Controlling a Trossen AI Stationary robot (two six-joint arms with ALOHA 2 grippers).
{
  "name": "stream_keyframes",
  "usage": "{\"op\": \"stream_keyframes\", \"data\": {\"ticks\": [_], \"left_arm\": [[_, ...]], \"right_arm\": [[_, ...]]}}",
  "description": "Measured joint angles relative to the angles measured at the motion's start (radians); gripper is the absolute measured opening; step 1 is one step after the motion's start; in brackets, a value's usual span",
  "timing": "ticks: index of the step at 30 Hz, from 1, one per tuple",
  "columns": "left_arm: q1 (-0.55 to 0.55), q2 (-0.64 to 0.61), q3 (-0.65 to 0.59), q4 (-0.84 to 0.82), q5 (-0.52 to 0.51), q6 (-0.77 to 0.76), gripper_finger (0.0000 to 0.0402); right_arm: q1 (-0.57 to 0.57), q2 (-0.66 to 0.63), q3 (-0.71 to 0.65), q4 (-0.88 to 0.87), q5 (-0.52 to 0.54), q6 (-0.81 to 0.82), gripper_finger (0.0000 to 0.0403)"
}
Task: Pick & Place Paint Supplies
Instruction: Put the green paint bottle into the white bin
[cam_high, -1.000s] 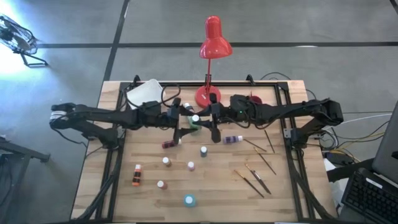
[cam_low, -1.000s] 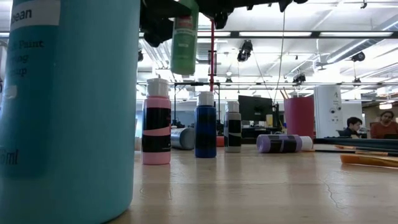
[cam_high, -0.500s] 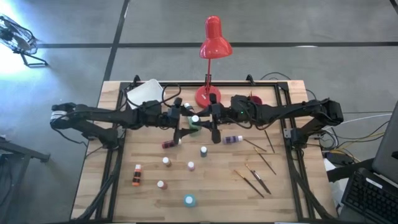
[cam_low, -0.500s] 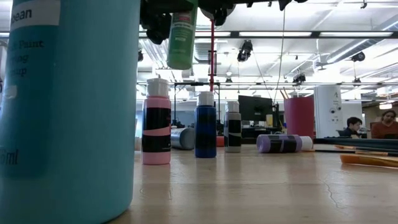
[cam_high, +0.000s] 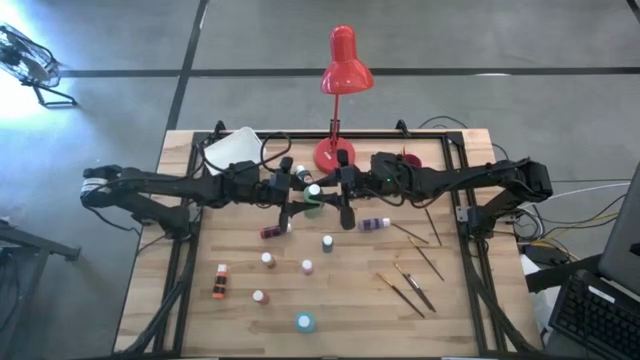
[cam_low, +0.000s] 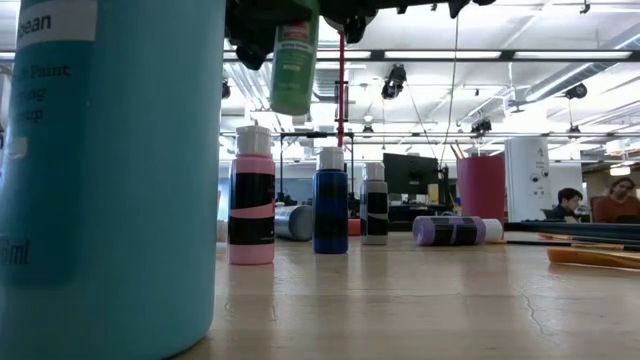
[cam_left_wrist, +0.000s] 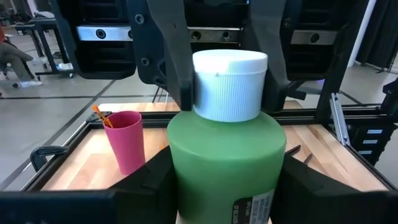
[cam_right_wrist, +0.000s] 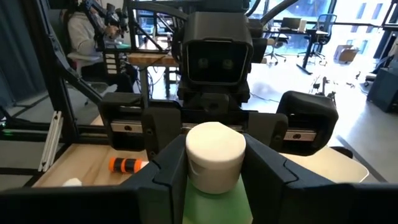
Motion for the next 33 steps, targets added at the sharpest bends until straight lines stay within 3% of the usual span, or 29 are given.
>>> {"op": "stream_keyframes", "data": {"ticks": [8, 14, 17, 23, 29, 33], "left_arm": [[0.001, -0.034, -0.003, -0.059, -0.012, -0.001, 0.0177], [0.002, -0.078, -0.003, -0.031, -0.042, 0.026, 0.0177], [0.003, -0.089, -0.003, 0.031, -0.047, 0.03, 0.0177], [0.005, -0.085, -0.001, 0.076, -0.047, 0.033, 0.0177], [0.005, -0.085, 0.005, 0.084, -0.045, 0.031, 0.0177], [0.005, -0.085, 0.006, 0.084, -0.035, 0.031, 0.0177]], "right_arm": [[0.0, -0.116, 0.025, -0.258, 0.136, -0.066, 0.0227], [0.013, -0.173, -0.026, -0.332, 0.136, -0.034, 0.0257], [0.027, -0.169, -0.098, -0.246, 0.136, -0.023, 0.0251], [0.059, -0.122, -0.252, 0.205, 0.135, -0.028, 0.0226], [0.055, -0.08, -0.28, 0.32, 0.142, -0.018, 0.0221], [0.058, -0.042, -0.242, 0.3, 0.176, -0.003, 0.0239]]}}
